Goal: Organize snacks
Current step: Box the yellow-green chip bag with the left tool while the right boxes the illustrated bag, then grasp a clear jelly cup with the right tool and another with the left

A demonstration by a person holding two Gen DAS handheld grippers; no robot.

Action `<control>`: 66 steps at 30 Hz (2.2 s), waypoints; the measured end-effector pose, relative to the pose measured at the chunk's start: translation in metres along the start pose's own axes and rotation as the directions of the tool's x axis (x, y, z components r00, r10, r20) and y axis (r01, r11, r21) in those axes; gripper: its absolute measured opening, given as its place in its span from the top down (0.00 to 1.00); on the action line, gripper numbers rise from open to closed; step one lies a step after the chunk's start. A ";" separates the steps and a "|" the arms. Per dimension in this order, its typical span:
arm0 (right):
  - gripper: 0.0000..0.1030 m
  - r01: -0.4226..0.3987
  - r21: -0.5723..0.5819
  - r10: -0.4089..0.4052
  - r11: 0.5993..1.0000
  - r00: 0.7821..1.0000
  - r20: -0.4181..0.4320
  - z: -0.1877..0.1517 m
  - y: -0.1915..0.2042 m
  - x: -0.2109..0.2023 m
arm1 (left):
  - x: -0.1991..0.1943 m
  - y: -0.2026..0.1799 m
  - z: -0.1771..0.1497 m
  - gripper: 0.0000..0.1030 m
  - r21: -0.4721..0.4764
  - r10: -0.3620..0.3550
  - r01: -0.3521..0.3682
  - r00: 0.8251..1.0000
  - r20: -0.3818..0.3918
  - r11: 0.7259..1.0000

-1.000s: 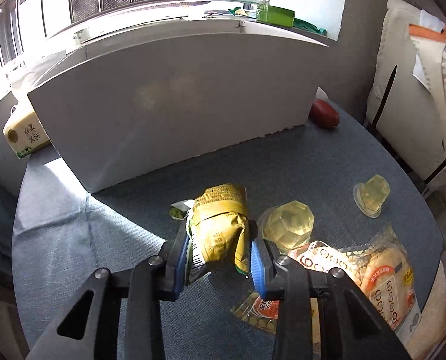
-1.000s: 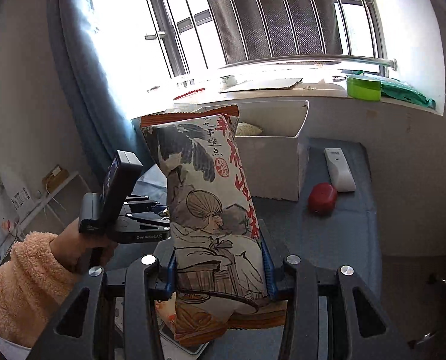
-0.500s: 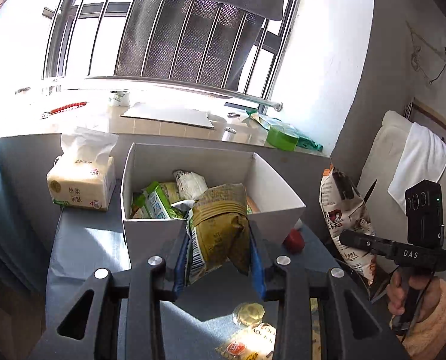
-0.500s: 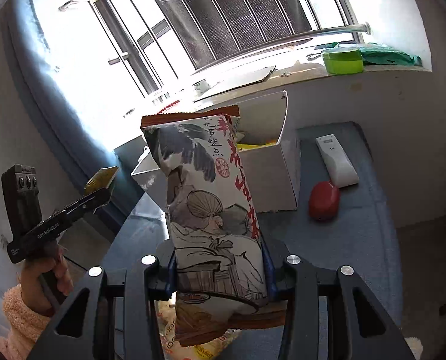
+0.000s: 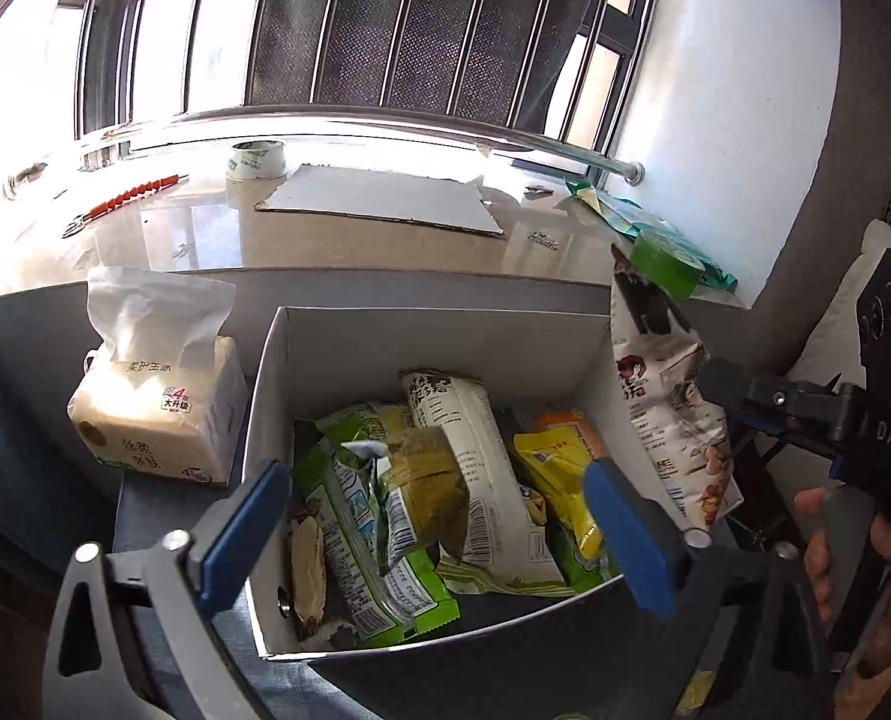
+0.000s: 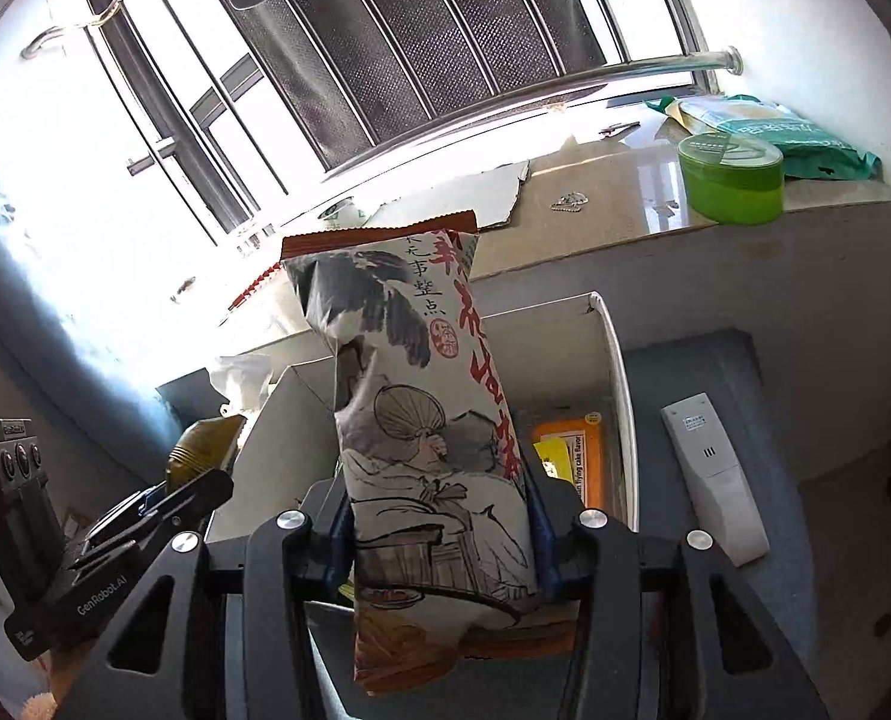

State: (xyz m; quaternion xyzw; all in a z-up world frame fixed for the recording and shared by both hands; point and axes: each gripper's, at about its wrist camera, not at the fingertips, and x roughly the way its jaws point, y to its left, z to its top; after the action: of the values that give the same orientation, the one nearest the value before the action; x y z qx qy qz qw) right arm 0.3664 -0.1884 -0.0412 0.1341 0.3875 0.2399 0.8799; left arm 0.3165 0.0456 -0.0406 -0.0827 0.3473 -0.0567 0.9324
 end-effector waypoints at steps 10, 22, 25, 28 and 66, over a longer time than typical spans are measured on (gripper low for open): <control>0.00 0.008 -0.004 -0.008 1.000 1.000 0.030 -0.006 -0.008 -0.014 | -0.028 0.013 -0.016 0.00 -0.001 0.027 -0.027 1.000 -0.003 1.000; 0.00 -0.049 -0.132 0.055 0.990 0.998 0.042 -0.086 -0.007 -0.107 | -0.140 -0.037 -0.087 0.00 0.114 -0.068 0.057 0.993 0.092 0.992; 0.00 -0.034 -0.166 0.045 0.986 0.997 0.062 -0.122 -0.012 -0.133 | -0.160 -0.047 -0.119 0.00 0.107 -0.092 0.081 0.990 0.107 0.991; 0.00 0.001 -0.161 0.014 0.987 0.996 0.088 -0.161 -0.022 -0.151 | -0.174 -0.054 -0.157 0.00 0.072 -0.103 0.094 0.987 0.123 0.993; 0.62 0.109 -0.278 -0.142 0.954 0.985 -0.102 -0.221 -0.049 -0.056 | -0.144 -0.065 -0.246 0.00 -0.018 -0.133 0.133 0.991 -0.020 0.991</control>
State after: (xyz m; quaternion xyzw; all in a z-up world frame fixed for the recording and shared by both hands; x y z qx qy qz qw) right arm 0.1841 -0.2489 -0.1742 -0.0275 0.4111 0.2420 0.8785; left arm 0.0433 -0.0230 -0.1194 -0.1128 0.3514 -0.1166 0.9221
